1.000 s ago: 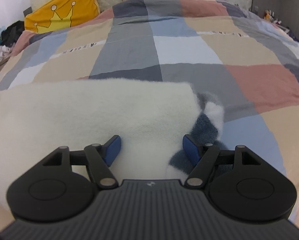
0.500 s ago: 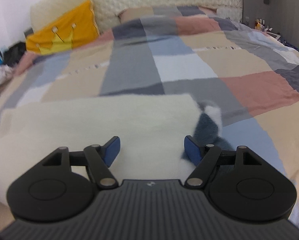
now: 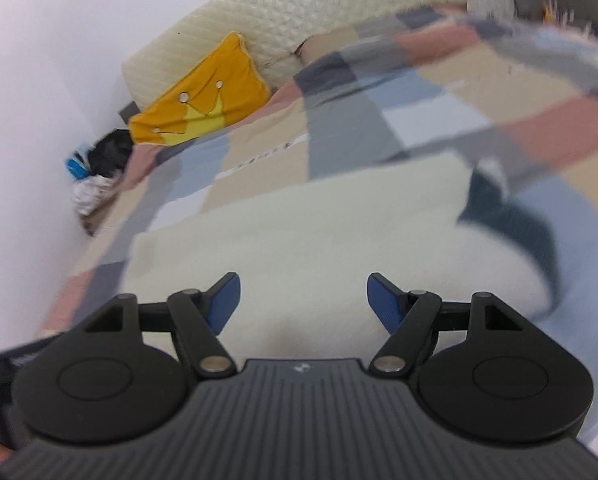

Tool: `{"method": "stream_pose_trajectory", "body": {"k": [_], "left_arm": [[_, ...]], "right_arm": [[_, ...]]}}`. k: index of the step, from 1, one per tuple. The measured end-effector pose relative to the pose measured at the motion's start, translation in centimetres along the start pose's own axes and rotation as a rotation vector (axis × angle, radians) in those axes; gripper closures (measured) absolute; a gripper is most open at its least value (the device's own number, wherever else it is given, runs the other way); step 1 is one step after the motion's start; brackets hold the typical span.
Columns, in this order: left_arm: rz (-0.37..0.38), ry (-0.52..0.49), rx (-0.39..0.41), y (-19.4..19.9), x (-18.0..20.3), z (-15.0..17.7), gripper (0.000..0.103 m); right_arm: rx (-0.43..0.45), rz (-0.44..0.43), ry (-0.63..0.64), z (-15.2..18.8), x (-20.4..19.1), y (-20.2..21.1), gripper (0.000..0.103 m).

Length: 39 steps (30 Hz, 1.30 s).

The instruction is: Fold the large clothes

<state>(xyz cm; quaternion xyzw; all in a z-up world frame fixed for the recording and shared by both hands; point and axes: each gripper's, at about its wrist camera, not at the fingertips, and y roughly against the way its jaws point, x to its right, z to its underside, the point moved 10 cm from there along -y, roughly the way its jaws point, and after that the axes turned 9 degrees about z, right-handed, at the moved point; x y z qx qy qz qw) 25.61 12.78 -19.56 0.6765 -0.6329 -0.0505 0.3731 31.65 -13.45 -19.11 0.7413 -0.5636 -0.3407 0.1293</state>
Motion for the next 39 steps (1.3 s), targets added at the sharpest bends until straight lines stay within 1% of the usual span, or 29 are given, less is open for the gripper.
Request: {"method": "stream_pose_trajectory", "body": {"k": [2,5,7,8,9,10,13,17,20,23,25,28,30,33,36,39], "left_arm": [[0.018,0.018,-0.004,0.2,-0.1,0.3,0.025],[0.042,0.063,-0.019,0.4,-0.5,0.8,0.025],[0.033,0.088,-0.024,0.3,-1.0,0.9,0.025],[0.021,0.094,-0.025,0.2,-1.3,1.0,0.025],[0.012,0.098,-0.026,0.1,-1.6,1.0,0.025],[0.007,0.103,-0.031,-0.1,-1.8,1.0,0.024],[0.011,0.133,-0.051,-0.8,-2.3,1.2,0.020],[0.045,0.198,-0.076,-1.8,-2.6,1.9,0.018],[0.056,0.222,-0.092,-2.6,-2.7,2.3,0.018],[0.054,0.248,-0.099,-3.3,-2.9,2.7,0.014],[0.074,0.294,-0.105,-3.8,-3.2,2.9,0.008],[0.108,0.369,-0.131,-4.8,-3.6,3.3,0.008],[0.109,0.398,-0.145,-5.4,-4.1,3.7,0.007],[0.096,0.416,-0.159,-6.2,-4.6,4.1,0.007],[0.108,0.464,-0.157,-6.8,-5.0,4.2,0.005],[0.126,0.499,-0.138,-7.2,-5.1,4.0,0.004]], "right_arm": [[-0.054,-0.047,-0.049,1.1,-0.4,0.1,0.026],[-0.154,-0.145,-0.111,3.1,-1.3,-0.4,0.026],[-0.207,-0.180,-0.151,4.0,-1.6,-1.0,0.026],[-0.224,-0.189,-0.170,4.2,-1.6,-1.3,0.026],[-0.235,-0.198,-0.190,4.3,-1.7,-1.5,0.018],[-0.245,-0.213,-0.217,4.4,-1.7,-1.8,0.012],[-0.290,-0.241,-0.298,4.9,-1.5,-2.7,0.013],[-0.356,-0.247,-0.397,6.0,-1.2,-4.3,0.013],[-0.395,-0.256,-0.490,6.5,-1.0,-5.8,0.013],[-0.399,-0.244,-0.563,6.3,-0.5,-7.4,0.013],[-0.391,-0.245,-0.611,6.1,-0.2,-8.4,0.013],[-0.386,-0.259,-0.713,5.6,0.6,-9.8,0.013],[-0.374,-0.268,-0.772,5.2,1.1,-10.3,0.013],[-0.319,-0.246,-0.813,4.5,1.8,-10.3,0.013],[-0.258,-0.216,-0.825,4.0,2.8,-9.7,0.013],[-0.199,-0.175,-0.908,4.0,5.4,-8.4,0.013]]}}
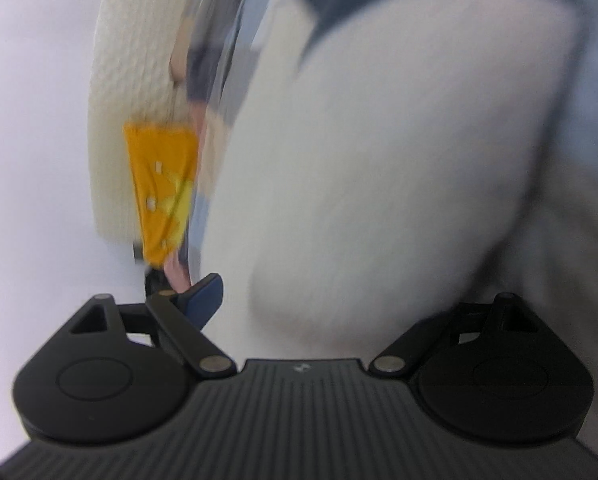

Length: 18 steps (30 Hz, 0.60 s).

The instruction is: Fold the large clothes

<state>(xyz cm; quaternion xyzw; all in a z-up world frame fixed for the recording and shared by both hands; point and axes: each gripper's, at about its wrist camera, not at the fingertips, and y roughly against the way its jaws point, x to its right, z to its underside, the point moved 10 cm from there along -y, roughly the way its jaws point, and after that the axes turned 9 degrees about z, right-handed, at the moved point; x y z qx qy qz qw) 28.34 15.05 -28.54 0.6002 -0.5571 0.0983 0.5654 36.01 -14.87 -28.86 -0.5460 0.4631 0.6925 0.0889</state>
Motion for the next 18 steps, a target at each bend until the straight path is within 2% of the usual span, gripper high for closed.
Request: {"method": "stream_pose_trajectory", "body": {"k": [4,7,12,18], "left_arm": [[0.026,0.067,0.021,-0.3,-0.4,-0.4,0.004],[0.040,0.121,0.032,-0.7,-0.8,-0.9,0.004],[0.068,0.211,0.080,-0.8,-1.2,-2.1,0.004],[0.030,0.235,0.071,-2.5,-1.4,-3.9,0.004]], "right_arm": [[0.018,-0.019,-0.070,-0.5,0.9,0.5,0.013],[0.012,-0.009,-0.036,0.4,0.4,0.0,0.012],[-0.061,-0.008,0.011,2.7,0.7,-0.5,0.014],[-0.099,-0.016,0.053,4.0,0.3,-1.1,0.014]]}}
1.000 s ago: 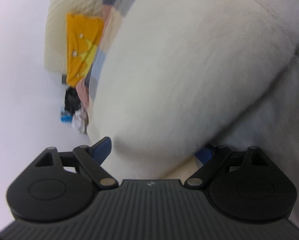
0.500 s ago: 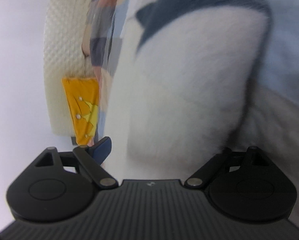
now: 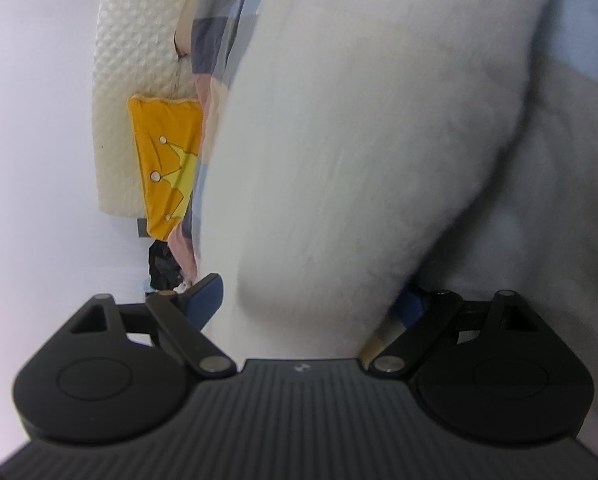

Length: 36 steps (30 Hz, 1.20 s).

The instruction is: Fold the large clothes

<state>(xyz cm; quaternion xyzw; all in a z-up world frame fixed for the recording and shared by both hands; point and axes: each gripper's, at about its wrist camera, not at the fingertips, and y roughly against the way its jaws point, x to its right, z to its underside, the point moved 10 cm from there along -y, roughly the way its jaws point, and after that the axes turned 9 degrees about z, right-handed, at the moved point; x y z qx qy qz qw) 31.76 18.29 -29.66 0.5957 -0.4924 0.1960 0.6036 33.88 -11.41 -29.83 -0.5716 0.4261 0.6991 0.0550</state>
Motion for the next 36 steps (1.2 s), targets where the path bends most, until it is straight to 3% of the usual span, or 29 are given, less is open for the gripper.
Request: {"method": "stream_pose_trajectory", "body": {"k": [8,13,17,21,26,31,36], "left_arm": [[-0.051,0.049,0.059,-1.1,-0.7,-2.6,0.005],[-0.076,0.022,0.083,-1.1,-0.5,-3.3,0.023],[-0.057,0.024,0.092,-0.4,-0.4,-3.5,0.038],[-0.047,-0.010,0.110,0.1,0.1,-3.6,0.049],[-0.036,-0.034,0.122,0.5,0.3,-3.4,0.053],[-0.026,-0.053,0.121,1.0,0.7,-3.4,0.059],[-0.036,-0.124,0.126,1.8,2.5,-3.7,0.063]], "right_arm": [[-0.014,-0.019,-0.014,-0.9,-0.9,-1.5,0.014],[0.125,0.027,-0.028,-3.4,0.0,0.7,0.014],[0.143,0.002,-0.109,-4.5,0.9,1.1,0.014],[0.162,0.023,-0.099,-5.0,0.9,1.1,0.016],[0.196,0.055,-0.089,-5.5,1.5,0.7,0.028],[0.220,0.061,-0.040,-5.8,1.2,1.0,0.058],[0.280,0.049,0.088,-5.3,-1.1,2.8,0.068]]}}
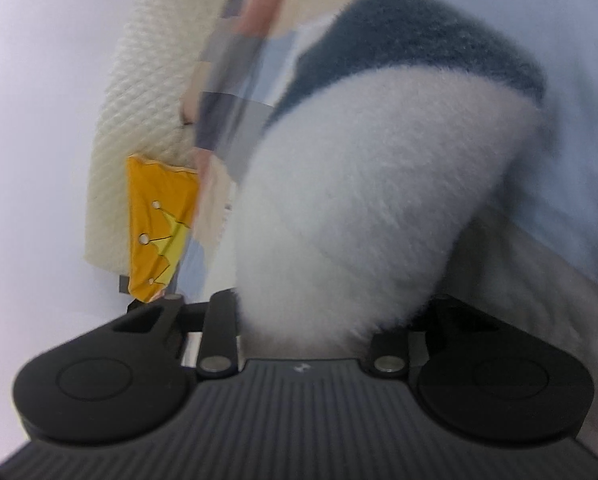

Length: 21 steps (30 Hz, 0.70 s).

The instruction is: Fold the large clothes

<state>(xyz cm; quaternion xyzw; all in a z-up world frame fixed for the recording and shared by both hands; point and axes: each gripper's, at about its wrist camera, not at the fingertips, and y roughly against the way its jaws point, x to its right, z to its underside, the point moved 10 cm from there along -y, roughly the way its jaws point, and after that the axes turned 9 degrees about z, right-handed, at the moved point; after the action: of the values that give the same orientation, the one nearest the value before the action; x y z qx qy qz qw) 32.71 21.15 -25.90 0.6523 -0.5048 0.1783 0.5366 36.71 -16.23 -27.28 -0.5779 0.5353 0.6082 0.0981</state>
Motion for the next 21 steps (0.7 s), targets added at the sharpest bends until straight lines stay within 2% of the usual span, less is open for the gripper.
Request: {"method": "stream_pose_trajectory", "body": {"k": [7,11,17,21], "left_arm": [[0.026,-0.070,0.002,3.0,4.0,-0.9,0.064],[0.053,-0.103,-0.016,4.3,7.5,-0.6,0.064],[0.077,-0.148,-0.051,4.1,14.0,0.7,0.064],[0.088,-0.184,-0.082,2.4,18.8,1.8,0.064]], "right_arm": [[-0.011,-0.077,0.046,-1.1,-2.8,3.8,0.069],[0.021,-0.108,0.098,-2.8,-4.7,6.8,0.070],[0.057,-0.115,0.115,-6.8,-5.8,10.3,0.070],[0.076,-0.100,0.109,-10.5,-5.8,11.4,0.070]]}}
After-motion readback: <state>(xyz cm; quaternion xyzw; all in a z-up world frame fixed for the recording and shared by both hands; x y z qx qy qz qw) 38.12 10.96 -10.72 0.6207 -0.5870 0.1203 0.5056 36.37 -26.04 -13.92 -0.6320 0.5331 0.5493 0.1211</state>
